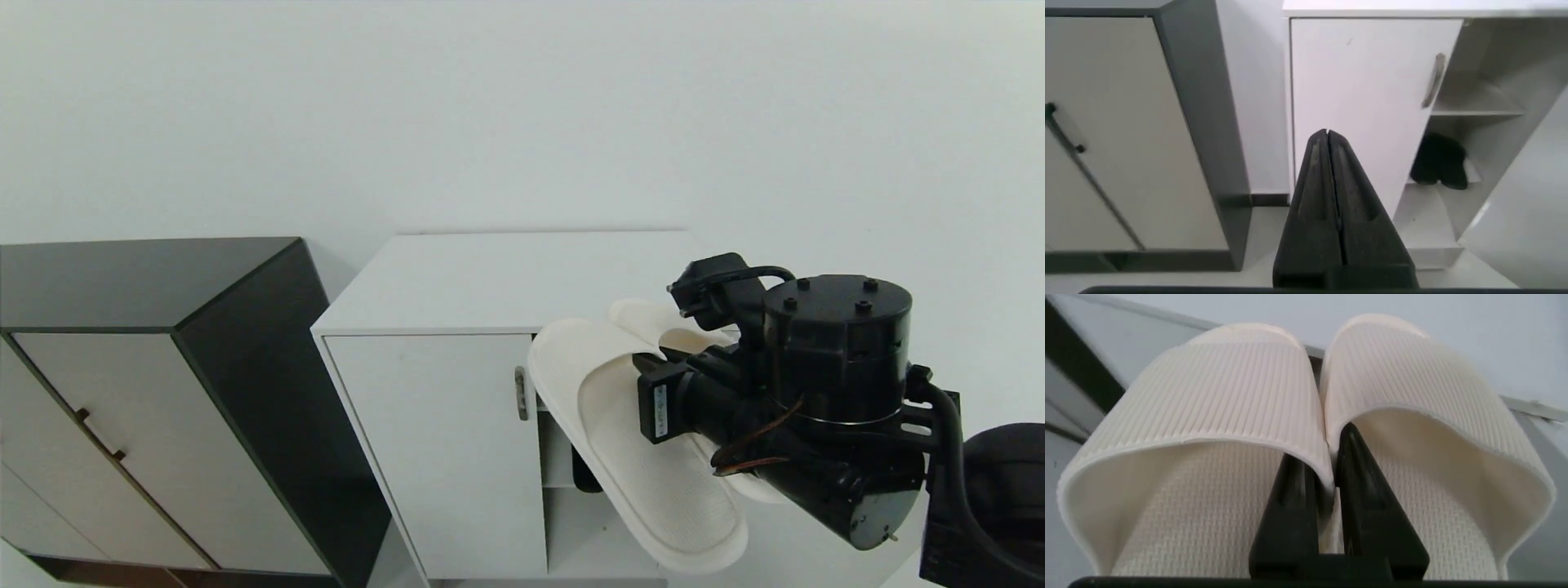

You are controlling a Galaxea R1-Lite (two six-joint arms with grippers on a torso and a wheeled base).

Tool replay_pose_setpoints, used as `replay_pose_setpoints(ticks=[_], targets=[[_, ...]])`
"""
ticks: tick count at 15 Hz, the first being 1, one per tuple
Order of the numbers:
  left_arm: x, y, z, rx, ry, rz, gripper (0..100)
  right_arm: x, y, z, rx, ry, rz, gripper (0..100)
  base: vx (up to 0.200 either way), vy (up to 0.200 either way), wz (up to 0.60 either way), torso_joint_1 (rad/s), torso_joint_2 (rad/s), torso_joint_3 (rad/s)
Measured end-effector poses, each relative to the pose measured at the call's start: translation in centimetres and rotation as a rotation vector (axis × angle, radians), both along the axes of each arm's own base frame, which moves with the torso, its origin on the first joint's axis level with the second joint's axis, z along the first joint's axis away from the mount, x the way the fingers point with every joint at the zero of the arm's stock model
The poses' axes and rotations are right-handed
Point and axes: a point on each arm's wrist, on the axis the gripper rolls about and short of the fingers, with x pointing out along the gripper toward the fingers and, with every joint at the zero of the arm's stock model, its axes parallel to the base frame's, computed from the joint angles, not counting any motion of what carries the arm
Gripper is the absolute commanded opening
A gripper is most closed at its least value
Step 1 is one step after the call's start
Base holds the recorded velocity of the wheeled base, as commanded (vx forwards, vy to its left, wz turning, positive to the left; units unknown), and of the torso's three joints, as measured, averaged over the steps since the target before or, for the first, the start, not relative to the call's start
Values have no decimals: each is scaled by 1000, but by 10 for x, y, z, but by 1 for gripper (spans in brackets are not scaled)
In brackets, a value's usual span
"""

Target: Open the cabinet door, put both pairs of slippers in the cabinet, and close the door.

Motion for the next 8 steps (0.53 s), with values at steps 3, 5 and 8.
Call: replay_pose_setpoints(ticks=[3, 5, 8], targets=[[0, 0, 0, 0, 0, 1, 0, 1, -1, -1, -1, 1, -6, 0, 0, 0, 0, 0, 0, 0], [0, 0, 0, 0, 0, 1, 0, 1, -1, -2, -4, 3, -7, 0, 0, 0, 0, 0, 0, 0], [0, 0, 0, -1, 0, 2, 0, 1, -1, -2, -8, 4, -6, 0, 0, 0, 0, 0, 0, 0]])
